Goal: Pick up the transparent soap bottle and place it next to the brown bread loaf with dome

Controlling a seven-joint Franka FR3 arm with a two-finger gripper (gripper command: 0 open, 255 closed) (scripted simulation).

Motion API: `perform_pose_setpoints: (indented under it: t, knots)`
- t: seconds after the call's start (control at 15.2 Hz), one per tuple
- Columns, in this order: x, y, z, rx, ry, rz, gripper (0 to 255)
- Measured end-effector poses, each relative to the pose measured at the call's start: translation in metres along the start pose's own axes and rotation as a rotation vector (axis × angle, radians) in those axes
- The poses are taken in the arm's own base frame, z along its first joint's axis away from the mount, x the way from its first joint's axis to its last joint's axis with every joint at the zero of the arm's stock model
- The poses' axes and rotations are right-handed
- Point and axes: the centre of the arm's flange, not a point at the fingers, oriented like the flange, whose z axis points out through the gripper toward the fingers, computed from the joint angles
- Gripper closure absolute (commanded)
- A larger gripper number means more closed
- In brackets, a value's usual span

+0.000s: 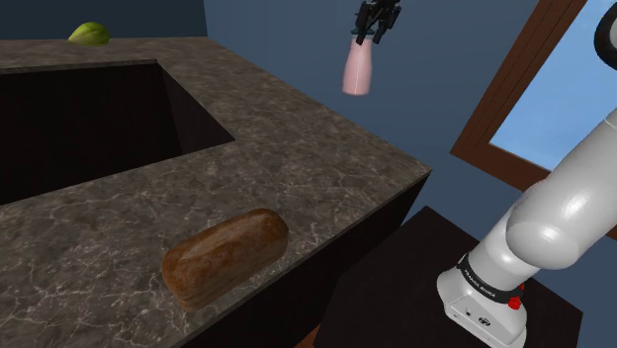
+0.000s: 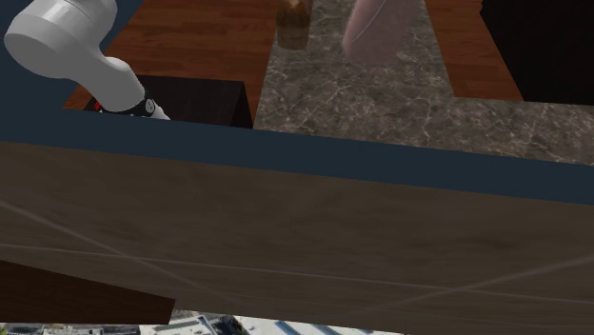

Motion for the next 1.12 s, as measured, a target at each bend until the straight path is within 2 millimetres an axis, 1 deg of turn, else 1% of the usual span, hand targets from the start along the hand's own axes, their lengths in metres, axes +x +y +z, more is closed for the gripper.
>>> perform_pose_setpoints:
  t: [0.13,0.26,0.4,0.46,0.66,0.73,0.86,0.99,1.12]
  knots:
    - [-0.006,-0.024,-0.005,0.000,0.000,0.000,255]
    - [-0.013,-0.053,-0.005,0.000,0.000,0.000,255]
    - [-0.022,-0.075,-0.010,0.000,0.000,0.000,255]
    - [-0.025,-0.090,-0.008,-0.001,0.000,0.000,255]
    - [-0.032,-0.130,-0.012,-0.001,0.000,0.000,255]
    - [-0.032,-0.141,-0.013,0.000,0.000,0.000,255]
    - [-0.039,-0.167,-0.011,-0.001,0.001,0.000,255]
    - [-0.048,-0.190,-0.016,-0.001,0.000,0.000,255]
    - [-0.052,-0.219,-0.019,0.000,0.000,0.000,255]
